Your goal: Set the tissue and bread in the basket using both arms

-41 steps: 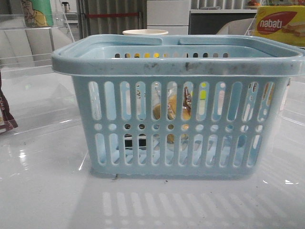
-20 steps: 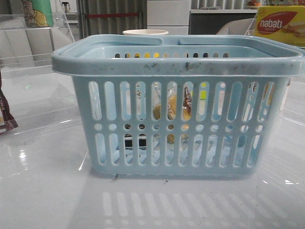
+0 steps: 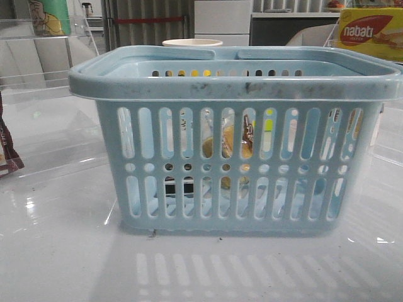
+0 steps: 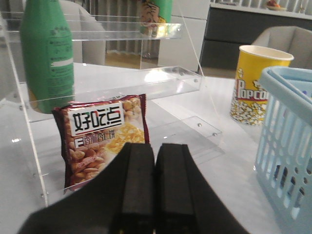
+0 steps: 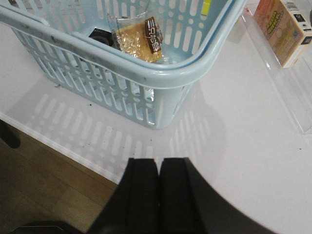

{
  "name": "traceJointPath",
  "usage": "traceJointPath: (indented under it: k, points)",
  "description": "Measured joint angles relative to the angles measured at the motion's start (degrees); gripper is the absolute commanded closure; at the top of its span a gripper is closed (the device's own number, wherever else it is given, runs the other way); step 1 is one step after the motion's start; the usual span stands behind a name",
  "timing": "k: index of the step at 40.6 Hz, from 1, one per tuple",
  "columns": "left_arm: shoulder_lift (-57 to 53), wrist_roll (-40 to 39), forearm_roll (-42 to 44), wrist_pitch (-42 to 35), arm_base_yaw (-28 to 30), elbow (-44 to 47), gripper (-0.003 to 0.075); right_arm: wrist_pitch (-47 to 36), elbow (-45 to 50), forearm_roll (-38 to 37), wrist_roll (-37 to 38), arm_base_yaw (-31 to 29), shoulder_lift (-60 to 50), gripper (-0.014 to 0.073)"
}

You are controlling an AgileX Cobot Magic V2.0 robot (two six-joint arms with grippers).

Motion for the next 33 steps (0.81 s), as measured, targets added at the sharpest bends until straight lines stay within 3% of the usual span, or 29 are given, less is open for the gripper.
traceJointPath:
  k: [8,33]
  points:
    - [-1.78,0.0,-0.21,-6.87,0.78,3.44,0.0627,0.0,0.0,0.0,0.0,0.0,0.0,0.0536]
    - [-2.69,4.63,1.16,-8.16,0.15,3.44,0.0627,0.04,0.09,0.0,0.0,0.0,0.0,0.0536]
